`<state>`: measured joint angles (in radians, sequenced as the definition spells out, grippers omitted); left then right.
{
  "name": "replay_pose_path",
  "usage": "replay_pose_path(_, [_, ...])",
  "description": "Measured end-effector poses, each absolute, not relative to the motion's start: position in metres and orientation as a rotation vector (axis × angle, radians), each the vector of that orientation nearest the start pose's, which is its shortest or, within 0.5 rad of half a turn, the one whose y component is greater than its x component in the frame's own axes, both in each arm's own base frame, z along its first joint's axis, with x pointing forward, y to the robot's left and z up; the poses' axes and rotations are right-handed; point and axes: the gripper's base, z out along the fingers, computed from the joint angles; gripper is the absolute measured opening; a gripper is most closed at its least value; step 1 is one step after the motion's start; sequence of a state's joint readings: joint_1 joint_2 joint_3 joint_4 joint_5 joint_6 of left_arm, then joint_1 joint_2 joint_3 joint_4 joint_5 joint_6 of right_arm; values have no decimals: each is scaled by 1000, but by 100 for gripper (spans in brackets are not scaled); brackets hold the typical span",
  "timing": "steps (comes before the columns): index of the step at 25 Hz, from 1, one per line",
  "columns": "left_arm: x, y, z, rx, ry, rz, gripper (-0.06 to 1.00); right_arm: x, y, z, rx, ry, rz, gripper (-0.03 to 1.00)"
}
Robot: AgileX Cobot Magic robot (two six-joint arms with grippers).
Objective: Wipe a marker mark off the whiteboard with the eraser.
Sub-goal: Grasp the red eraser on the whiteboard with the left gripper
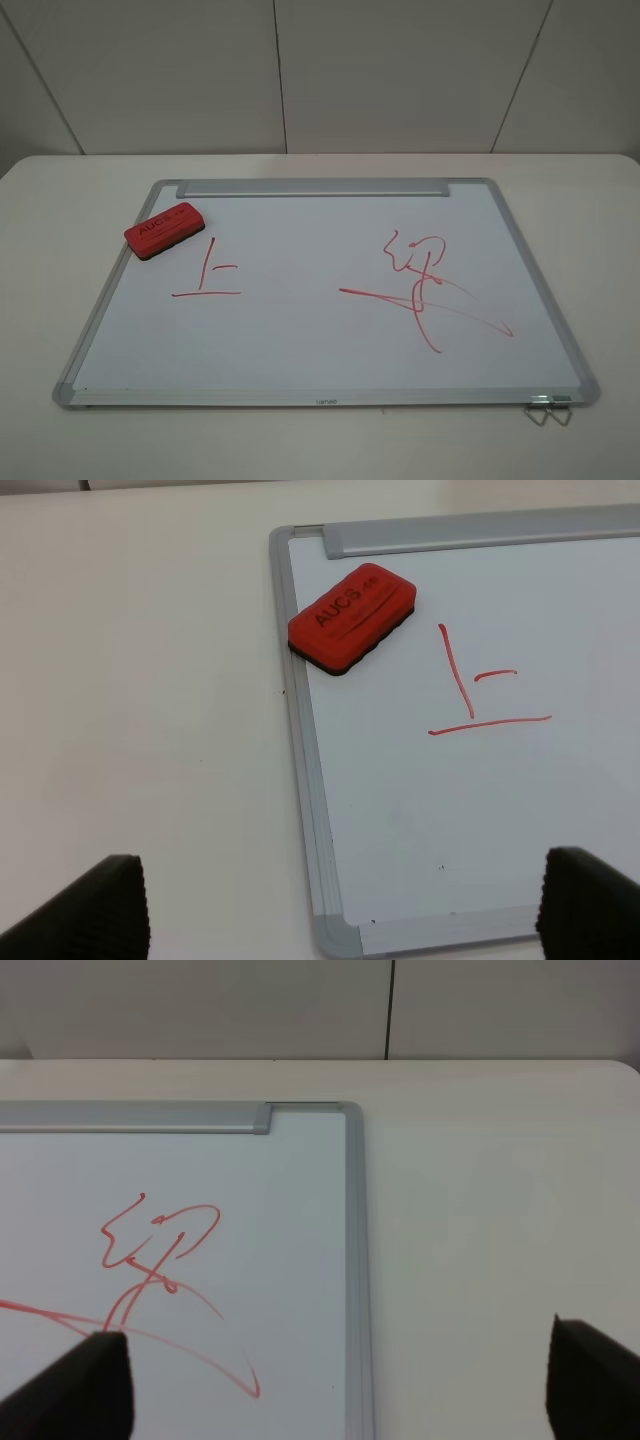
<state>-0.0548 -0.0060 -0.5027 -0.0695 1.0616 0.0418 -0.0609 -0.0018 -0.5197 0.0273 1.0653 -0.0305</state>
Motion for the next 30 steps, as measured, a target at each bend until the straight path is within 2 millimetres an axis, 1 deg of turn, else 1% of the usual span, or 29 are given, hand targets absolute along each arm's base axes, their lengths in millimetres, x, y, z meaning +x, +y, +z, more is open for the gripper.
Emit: replay_pose_path(30, [-7,-5,278,102,2033,-91,77,-8,3,282,29,2027,-25,71])
